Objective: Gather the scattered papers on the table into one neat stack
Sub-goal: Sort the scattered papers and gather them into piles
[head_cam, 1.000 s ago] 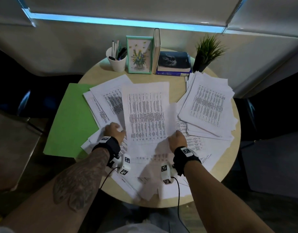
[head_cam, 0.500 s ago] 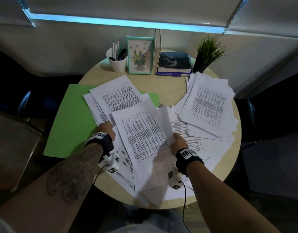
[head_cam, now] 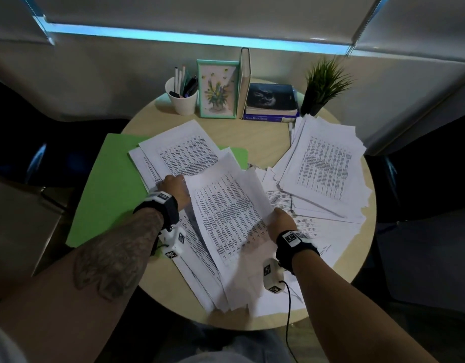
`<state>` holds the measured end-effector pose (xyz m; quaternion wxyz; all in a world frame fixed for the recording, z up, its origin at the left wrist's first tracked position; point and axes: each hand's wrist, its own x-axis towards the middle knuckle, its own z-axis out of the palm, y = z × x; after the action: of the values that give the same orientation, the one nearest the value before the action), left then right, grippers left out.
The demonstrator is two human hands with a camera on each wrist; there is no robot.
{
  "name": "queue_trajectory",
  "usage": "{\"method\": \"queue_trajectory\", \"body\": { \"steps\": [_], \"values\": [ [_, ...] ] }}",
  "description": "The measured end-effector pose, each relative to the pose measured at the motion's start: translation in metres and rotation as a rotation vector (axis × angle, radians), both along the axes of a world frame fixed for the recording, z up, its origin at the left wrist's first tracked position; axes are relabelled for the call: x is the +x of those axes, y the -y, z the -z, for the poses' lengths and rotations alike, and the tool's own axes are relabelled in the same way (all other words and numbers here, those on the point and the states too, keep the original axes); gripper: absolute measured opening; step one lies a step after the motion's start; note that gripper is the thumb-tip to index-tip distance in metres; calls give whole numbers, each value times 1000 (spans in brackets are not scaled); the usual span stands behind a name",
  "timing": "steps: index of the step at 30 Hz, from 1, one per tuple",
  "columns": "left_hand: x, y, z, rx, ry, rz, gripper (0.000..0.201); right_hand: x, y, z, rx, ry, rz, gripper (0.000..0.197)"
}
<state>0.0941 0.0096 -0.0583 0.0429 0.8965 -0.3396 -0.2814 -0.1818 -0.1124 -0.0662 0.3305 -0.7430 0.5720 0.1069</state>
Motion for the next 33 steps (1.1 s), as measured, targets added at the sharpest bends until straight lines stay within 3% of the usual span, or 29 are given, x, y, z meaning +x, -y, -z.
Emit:
{"method": "queue_trajectory", "body": {
  "steps": [2,6,11,15,19,27,33],
  "values": [
    [-8,-5,5,91,107,62,37,-1,-4,0,22,3,7,21],
    [-27,-16,24,172,138,122,70,-2,-10,3,32,43,33,26],
    [-25,-13,25,160,119,51,51,-1,-15,7,58,68,34,26],
    [-16,-9,16,-20,-61,-95,21,-3,-13,6,62,60,20,19],
    [-7,-1,1,-288,-180,-290,19,0,-10,3,74,40,28,6],
    [-2,17,-27,-388,-276,-173,17,20,-9,-2,50,295,126,25],
    [-4,23,-46,-459,-41,-85,20,35,-8,-17,167,378,123,30]
  ]
}}
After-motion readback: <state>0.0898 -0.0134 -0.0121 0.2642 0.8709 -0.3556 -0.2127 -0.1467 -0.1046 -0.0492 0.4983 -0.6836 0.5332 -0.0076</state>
